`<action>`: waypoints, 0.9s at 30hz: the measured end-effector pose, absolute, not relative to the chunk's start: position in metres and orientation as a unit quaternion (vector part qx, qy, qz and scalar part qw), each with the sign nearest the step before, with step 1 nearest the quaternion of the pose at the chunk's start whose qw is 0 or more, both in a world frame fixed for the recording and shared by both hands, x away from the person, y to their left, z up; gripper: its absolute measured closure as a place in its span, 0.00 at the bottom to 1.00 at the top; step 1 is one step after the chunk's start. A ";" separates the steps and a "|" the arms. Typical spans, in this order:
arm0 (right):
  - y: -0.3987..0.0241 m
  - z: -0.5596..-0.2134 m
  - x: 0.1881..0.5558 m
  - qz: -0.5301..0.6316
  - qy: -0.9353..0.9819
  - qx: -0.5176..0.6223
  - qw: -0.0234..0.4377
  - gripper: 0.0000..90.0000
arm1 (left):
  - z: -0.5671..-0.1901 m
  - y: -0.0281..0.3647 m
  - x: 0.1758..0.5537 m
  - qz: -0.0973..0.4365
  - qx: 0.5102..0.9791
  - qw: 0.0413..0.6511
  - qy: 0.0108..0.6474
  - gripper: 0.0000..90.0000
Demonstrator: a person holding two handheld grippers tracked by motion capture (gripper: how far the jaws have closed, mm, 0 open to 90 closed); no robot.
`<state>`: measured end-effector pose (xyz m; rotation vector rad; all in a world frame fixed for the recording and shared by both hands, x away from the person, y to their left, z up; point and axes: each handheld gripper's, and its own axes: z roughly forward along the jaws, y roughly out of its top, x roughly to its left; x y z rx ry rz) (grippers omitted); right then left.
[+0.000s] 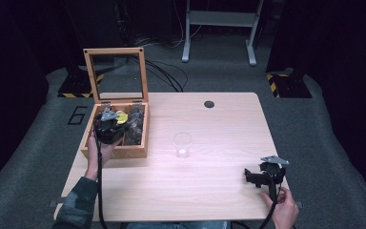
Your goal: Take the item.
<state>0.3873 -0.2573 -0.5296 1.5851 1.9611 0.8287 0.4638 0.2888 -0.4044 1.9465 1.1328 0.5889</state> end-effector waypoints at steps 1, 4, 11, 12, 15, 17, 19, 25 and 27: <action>-0.257 -0.530 0.387 0.303 0.717 0.579 0.241 0.00 | -0.403 0.289 0.463 0.233 0.766 0.399 0.447 1.00; -0.258 -0.530 0.387 0.304 0.718 0.578 0.243 0.00 | -0.399 0.287 0.463 0.235 0.767 0.400 0.444 1.00; -0.257 -0.530 0.387 0.303 0.717 0.579 0.241 0.00 | -0.390 0.279 0.462 0.236 0.772 0.404 0.429 1.00; -0.257 -0.530 0.387 0.303 0.717 0.579 0.241 0.00 | -0.390 0.279 0.462 0.236 0.772 0.404 0.429 1.00; -0.257 -0.530 0.387 0.303 0.717 0.580 0.241 0.00 | -0.386 0.273 0.462 0.236 0.775 0.407 0.422 1.00; -0.257 -0.530 0.387 0.303 0.717 0.580 0.241 0.00 | -0.385 0.272 0.462 0.235 0.776 0.407 0.420 1.00; -0.257 -0.530 0.387 0.303 0.717 0.579 0.241 0.00 | -0.383 0.269 0.462 0.233 0.776 0.411 0.418 1.00; -0.257 -0.530 0.387 0.303 0.717 0.580 0.241 0.00 | -0.379 0.262 0.460 0.231 0.780 0.417 0.406 1.00; -0.257 -0.530 0.387 0.303 0.717 0.579 0.241 0.00 | -0.378 0.260 0.460 0.230 0.782 0.418 0.402 1.00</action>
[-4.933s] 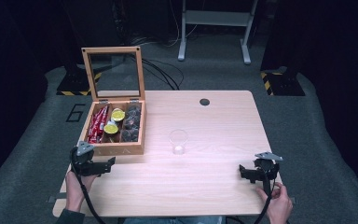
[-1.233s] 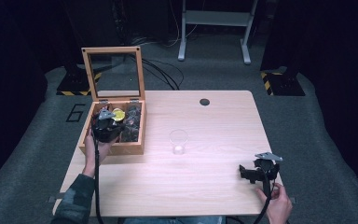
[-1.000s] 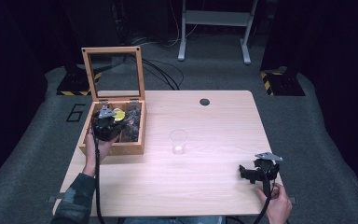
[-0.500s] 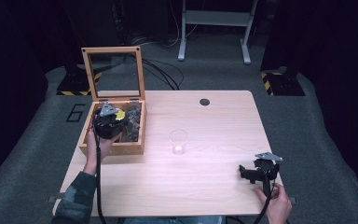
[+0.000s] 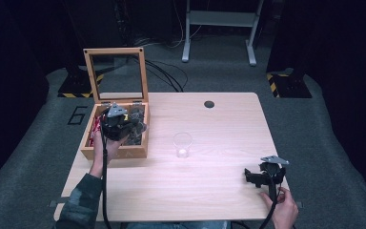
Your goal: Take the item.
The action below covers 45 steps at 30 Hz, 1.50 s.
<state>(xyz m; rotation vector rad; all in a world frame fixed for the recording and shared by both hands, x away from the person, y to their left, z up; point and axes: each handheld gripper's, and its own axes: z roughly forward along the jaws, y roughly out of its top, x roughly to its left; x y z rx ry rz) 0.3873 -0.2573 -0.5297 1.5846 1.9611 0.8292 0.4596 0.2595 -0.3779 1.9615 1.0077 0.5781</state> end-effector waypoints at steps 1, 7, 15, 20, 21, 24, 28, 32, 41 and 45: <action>-0.257 -0.530 0.387 0.304 0.718 0.578 0.242 0.00 | -0.377 0.258 0.460 0.229 0.782 0.419 0.400 1.00; -0.257 -0.530 0.387 0.303 0.717 0.579 0.242 0.00 | -0.375 0.249 0.461 0.225 0.787 0.420 0.392 1.00; -0.257 -0.530 0.387 0.303 0.717 0.580 0.241 0.00 | -0.370 0.234 0.461 0.219 0.791 0.429 0.377 1.00; -0.258 -0.530 0.388 0.304 0.718 0.577 0.243 0.00 | -0.368 0.221 0.461 0.218 0.798 0.428 0.363 1.00; -0.257 -0.530 0.387 0.303 0.717 0.579 0.242 0.00 | -0.368 0.218 0.461 0.218 0.797 0.431 0.364 1.00; -0.257 -0.530 0.387 0.303 0.717 0.579 0.241 0.00 | -0.368 0.214 0.461 0.214 0.802 0.428 0.358 1.00; -0.257 -0.530 0.387 0.304 0.718 0.578 0.243 0.00 | -0.369 0.203 0.462 0.212 0.804 0.430 0.351 1.00; -0.257 -0.530 0.387 0.303 0.717 0.579 0.241 0.00 | -0.370 0.195 0.463 0.209 0.805 0.436 0.345 1.00; -0.257 -0.530 0.387 0.304 0.718 0.578 0.242 0.00 | -0.373 0.179 0.462 0.199 0.811 0.436 0.335 1.00; -0.257 -0.530 0.387 0.303 0.717 0.579 0.242 0.00 | -0.374 0.172 0.463 0.192 0.818 0.433 0.326 1.00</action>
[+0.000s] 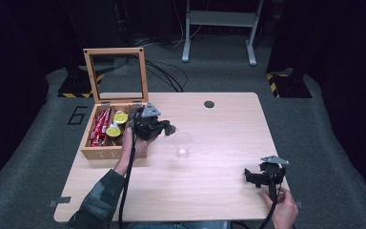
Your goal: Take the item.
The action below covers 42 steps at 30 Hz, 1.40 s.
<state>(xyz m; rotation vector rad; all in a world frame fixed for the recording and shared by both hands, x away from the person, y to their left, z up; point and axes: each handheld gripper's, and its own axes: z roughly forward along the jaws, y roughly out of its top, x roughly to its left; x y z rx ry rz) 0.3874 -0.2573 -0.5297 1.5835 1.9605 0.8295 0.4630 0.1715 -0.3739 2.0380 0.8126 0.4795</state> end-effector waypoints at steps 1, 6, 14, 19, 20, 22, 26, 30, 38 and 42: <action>-0.257 -0.530 0.387 0.303 0.717 0.580 0.241 0.00 | -0.375 0.169 0.463 0.191 0.818 0.434 0.324 1.00; -0.257 -0.530 0.387 0.303 0.717 0.579 0.242 0.00 | -0.376 0.161 0.463 0.188 0.820 0.436 0.319 1.00; -0.257 -0.530 0.387 0.303 0.717 0.580 0.241 0.00 | -0.379 0.150 0.465 0.179 0.826 0.436 0.310 1.00; -0.257 -0.530 0.387 0.303 0.717 0.580 0.241 0.00 | -0.382 0.145 0.466 0.175 0.828 0.436 0.306 1.00; -0.257 -0.530 0.387 0.303 0.717 0.579 0.242 0.00 | -0.382 0.145 0.466 0.172 0.829 0.436 0.305 1.00; -0.257 -0.530 0.387 0.303 0.717 0.579 0.242 0.00 | -0.383 0.143 0.467 0.169 0.831 0.435 0.303 1.00; -0.257 -0.530 0.387 0.303 0.717 0.580 0.241 0.00 | -0.386 0.141 0.468 0.163 0.835 0.431 0.301 1.00; -0.257 -0.530 0.387 0.303 0.717 0.579 0.242 0.00 | -0.388 0.139 0.469 0.158 0.835 0.433 0.300 1.00; -0.257 -0.530 0.387 0.303 0.717 0.580 0.241 0.00 | -0.393 0.137 0.471 0.151 0.837 0.431 0.300 1.00; -0.257 -0.530 0.387 0.303 0.717 0.580 0.241 0.00 | -0.396 0.137 0.473 0.143 0.840 0.429 0.298 1.00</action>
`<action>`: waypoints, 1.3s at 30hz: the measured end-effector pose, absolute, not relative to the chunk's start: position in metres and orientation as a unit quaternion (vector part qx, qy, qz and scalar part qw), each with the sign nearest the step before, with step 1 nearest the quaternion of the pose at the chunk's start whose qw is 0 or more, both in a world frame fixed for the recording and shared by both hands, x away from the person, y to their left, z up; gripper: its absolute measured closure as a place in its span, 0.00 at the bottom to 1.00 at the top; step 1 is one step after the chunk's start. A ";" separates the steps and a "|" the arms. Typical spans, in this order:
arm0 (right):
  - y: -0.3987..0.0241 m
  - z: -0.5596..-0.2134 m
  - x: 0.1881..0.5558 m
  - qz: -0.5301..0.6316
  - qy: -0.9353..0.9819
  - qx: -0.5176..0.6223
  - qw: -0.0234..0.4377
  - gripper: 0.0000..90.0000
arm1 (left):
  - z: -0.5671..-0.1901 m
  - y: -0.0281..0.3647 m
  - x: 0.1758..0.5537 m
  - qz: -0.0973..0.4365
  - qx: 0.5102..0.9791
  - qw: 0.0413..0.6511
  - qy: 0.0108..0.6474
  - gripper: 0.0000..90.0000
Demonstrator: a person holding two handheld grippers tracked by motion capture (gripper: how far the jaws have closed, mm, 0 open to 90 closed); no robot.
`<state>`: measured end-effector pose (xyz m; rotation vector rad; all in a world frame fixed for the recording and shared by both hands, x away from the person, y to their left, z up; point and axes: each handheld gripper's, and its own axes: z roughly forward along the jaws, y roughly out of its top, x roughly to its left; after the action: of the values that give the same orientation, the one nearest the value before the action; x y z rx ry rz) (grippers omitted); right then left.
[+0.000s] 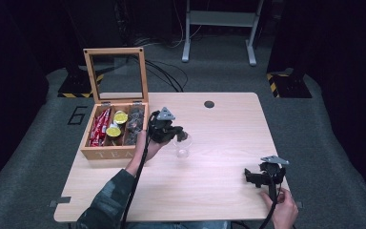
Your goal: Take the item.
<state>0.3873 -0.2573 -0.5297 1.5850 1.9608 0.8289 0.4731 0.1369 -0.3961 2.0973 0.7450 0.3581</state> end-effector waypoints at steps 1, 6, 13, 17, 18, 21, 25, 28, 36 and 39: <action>-0.257 -0.530 0.387 0.303 0.717 0.579 0.242 0.00 | -0.397 0.137 0.474 0.144 0.840 0.430 0.298 1.00; -0.257 -0.530 0.387 0.303 0.717 0.580 0.241 0.00 | -0.400 0.135 0.474 0.138 0.845 0.422 0.297 1.00; -0.257 -0.530 0.387 0.303 0.717 0.580 0.241 0.00 | -0.404 0.134 0.476 0.131 0.848 0.418 0.299 0.99; -0.257 -0.530 0.387 0.303 0.717 0.580 0.241 0.00 | -0.406 0.133 0.476 0.128 0.850 0.415 0.298 0.99; -0.257 -0.530 0.387 0.303 0.717 0.579 0.242 0.00 | -0.406 0.133 0.476 0.128 0.851 0.414 0.297 0.99; -0.257 -0.530 0.387 0.303 0.717 0.579 0.242 0.00 | -0.407 0.133 0.476 0.126 0.852 0.411 0.298 0.99; -0.257 -0.530 0.387 0.304 0.717 0.578 0.242 0.00 | -0.410 0.133 0.475 0.122 0.855 0.407 0.299 0.99; -0.258 -0.530 0.388 0.304 0.718 0.577 0.243 0.00 | -0.414 0.133 0.476 0.120 0.856 0.404 0.300 0.99; -0.258 -0.530 0.388 0.304 0.718 0.577 0.243 0.00 | -0.420 0.128 0.476 0.109 0.861 0.399 0.296 0.97; -0.258 -0.530 0.388 0.304 0.718 0.577 0.243 0.00 | -0.420 0.127 0.476 0.107 0.863 0.397 0.293 0.96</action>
<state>0.3876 -0.2576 -0.5298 1.5772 1.9619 0.8307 0.4755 0.1271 -0.4203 2.1866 0.7427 0.2709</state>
